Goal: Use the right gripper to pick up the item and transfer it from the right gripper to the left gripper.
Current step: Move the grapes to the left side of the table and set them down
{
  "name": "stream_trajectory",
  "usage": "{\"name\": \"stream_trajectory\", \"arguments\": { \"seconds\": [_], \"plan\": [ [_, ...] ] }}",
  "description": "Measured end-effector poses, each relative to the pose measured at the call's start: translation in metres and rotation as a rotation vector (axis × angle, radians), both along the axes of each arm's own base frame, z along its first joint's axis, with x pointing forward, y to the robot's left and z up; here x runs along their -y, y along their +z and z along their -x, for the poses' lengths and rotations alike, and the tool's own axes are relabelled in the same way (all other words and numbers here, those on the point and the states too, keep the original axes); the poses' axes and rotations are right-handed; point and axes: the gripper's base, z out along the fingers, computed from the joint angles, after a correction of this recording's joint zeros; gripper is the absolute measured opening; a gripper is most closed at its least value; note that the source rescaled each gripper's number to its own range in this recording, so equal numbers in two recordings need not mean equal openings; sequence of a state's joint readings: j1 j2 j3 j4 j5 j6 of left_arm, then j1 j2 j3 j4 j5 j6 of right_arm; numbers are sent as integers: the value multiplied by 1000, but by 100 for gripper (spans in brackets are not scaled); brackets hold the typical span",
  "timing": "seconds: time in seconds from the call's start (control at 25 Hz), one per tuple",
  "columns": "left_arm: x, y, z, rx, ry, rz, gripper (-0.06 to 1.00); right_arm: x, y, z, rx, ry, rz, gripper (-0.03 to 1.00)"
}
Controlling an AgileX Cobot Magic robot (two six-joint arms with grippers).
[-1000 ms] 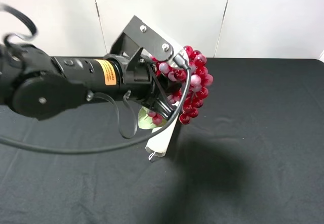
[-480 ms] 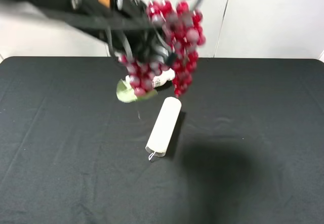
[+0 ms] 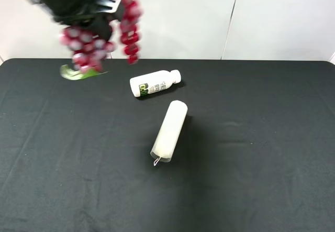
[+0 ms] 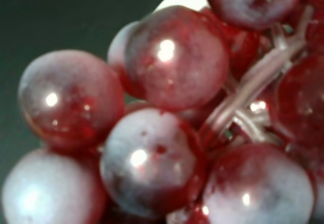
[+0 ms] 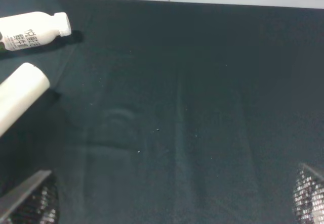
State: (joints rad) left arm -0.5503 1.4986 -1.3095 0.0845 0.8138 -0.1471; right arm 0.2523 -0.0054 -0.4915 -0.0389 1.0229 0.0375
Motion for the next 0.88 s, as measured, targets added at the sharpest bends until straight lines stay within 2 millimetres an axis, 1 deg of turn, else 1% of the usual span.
{"name": "stream_trajectory", "arguments": {
  "seconds": [0.2,0.48,0.64,0.88],
  "plan": [
    [-34,-17,-16,-128,93,-88,0,0,0,0,3,0,-1,100],
    [-67,-55,-45,-269,188,-152,0,0,0,0,3,0,-1,100],
    [-73,-79,-59,-325,207,-174,0,0,0,0,4,0,-1,100],
    [-68,-120,-77,-372,199,-193,0,0,0,0,4,0,-1,100]
  ]
}}
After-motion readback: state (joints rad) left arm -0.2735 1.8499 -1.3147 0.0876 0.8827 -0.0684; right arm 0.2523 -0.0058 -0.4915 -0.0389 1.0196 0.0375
